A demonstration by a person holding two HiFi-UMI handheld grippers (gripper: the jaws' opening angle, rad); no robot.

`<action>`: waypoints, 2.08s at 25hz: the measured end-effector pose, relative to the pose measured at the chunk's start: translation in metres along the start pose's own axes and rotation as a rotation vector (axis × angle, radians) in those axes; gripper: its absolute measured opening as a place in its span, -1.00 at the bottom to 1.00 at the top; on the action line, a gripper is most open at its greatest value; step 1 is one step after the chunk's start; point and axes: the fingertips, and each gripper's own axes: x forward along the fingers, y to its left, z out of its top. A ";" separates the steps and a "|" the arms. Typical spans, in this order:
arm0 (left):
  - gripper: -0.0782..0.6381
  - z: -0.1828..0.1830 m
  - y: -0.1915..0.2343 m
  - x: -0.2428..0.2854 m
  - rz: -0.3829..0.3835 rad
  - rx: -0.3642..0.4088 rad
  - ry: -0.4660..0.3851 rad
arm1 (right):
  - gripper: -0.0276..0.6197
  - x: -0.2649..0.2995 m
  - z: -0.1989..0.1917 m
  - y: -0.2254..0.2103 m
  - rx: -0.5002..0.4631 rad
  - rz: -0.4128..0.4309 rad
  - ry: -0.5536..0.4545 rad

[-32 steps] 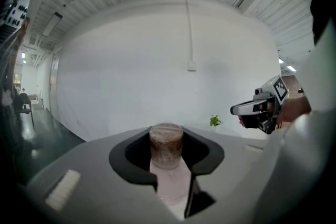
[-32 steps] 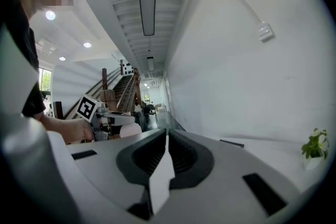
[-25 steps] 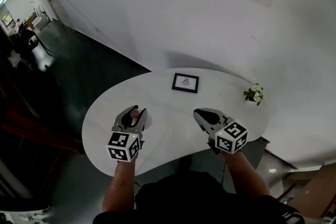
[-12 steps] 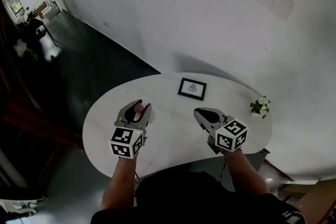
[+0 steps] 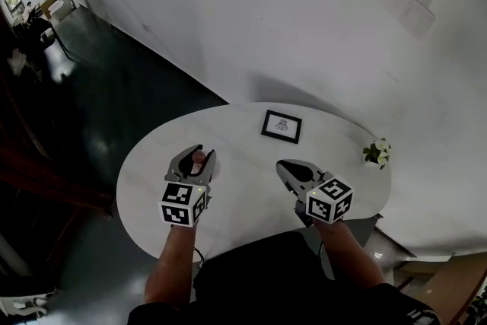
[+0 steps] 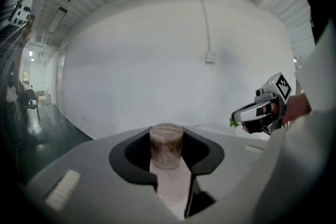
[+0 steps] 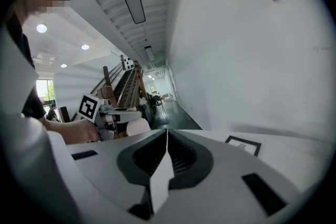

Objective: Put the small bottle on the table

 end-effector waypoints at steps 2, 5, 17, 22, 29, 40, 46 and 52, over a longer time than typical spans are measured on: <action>-0.40 -0.011 -0.003 0.009 -0.021 0.010 0.029 | -0.88 0.003 -0.003 0.000 0.007 -0.004 0.005; -0.40 -0.028 -0.007 0.027 -0.041 0.029 0.080 | -0.88 0.005 -0.006 -0.007 0.022 -0.010 0.011; -0.40 -0.064 -0.015 0.118 -0.053 0.021 0.178 | -0.88 0.031 -0.030 -0.063 0.082 0.020 0.061; -0.40 -0.087 -0.011 0.147 -0.054 0.021 0.234 | -0.88 0.038 -0.050 -0.071 0.114 0.040 0.095; -0.40 -0.109 -0.008 0.179 -0.066 0.015 0.249 | -0.88 0.047 -0.058 -0.081 0.105 0.058 0.125; -0.40 -0.124 -0.010 0.216 -0.114 0.065 0.296 | -0.88 0.046 -0.071 -0.098 0.129 0.043 0.166; -0.40 -0.128 -0.012 0.229 -0.139 0.103 0.325 | -0.88 0.046 -0.072 -0.106 0.146 0.037 0.167; -0.40 -0.136 -0.015 0.234 -0.140 0.119 0.336 | -0.88 0.050 -0.072 -0.106 0.151 0.044 0.167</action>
